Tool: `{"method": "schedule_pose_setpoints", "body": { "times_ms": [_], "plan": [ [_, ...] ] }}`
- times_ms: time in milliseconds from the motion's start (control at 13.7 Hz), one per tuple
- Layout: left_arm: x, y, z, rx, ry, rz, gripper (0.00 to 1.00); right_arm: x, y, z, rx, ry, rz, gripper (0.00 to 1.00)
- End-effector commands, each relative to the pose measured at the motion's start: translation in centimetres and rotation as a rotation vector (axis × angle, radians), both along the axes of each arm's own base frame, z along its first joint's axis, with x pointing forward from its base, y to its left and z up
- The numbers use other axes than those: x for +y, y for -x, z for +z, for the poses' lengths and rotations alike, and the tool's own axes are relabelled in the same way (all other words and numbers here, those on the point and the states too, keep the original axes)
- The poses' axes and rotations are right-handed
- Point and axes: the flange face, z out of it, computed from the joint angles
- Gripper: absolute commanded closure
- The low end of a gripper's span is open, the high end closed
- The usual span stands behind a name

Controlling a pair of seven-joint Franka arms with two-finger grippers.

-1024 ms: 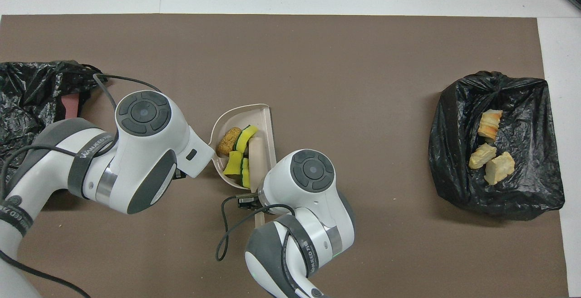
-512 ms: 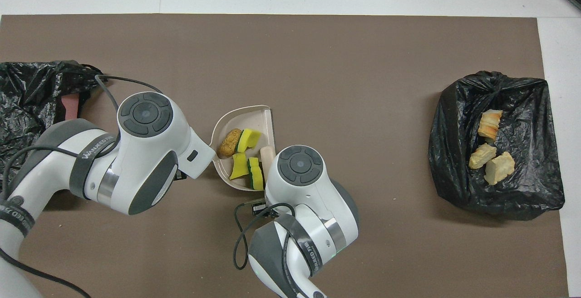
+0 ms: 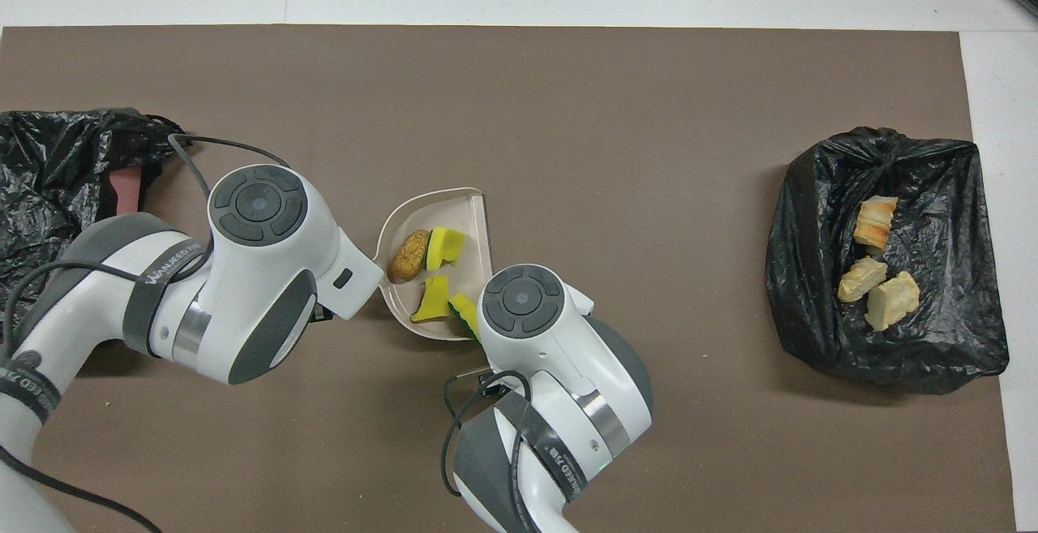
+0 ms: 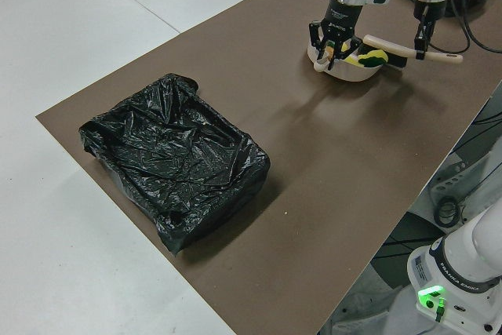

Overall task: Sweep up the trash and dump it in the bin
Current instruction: 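Sweep the yellow sponges and bread chunk into the dustpan with the right gripper's brush, then carry the loaded dustpan with the left gripper over the black bag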

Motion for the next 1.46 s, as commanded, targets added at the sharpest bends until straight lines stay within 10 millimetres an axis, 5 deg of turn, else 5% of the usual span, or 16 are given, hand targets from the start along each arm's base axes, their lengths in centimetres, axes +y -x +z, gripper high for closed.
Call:
{"method": "schedule_pose_setpoints", "body": {
  "times_ms": [0,366,732,1024,1171,1390],
  "plan": [
    [1.9,-0.8,0.5,-0.059,0.012,-0.014,1.0,-0.4,0.3,1.2,-0.018,0.024,-0.021,1.0],
    [6.7,-2.4,2.5,-0.056,0.043,-0.087,1.0,-0.9,1.5,5.6,-0.032,0.012,-0.062,1.0],
    [16.7,-3.3,7.5,-0.054,0.152,-0.142,1.0,2.9,4.3,6.5,-0.05,-0.035,-0.186,1.0],
    [26.2,-3.8,9.6,-0.074,0.259,-0.123,1.0,7.7,7.9,3.3,-0.071,-0.036,-0.172,1.0],
    [29.7,-3.7,10.8,-0.093,0.26,-0.133,1.0,8.7,9.4,1.9,-0.069,-0.03,-0.147,1.0],
    [37.5,-2.5,11.9,-0.128,0.314,-0.061,1.0,9.3,11.1,-0.8,-0.105,-0.058,-0.155,1.0]
  ]
}}
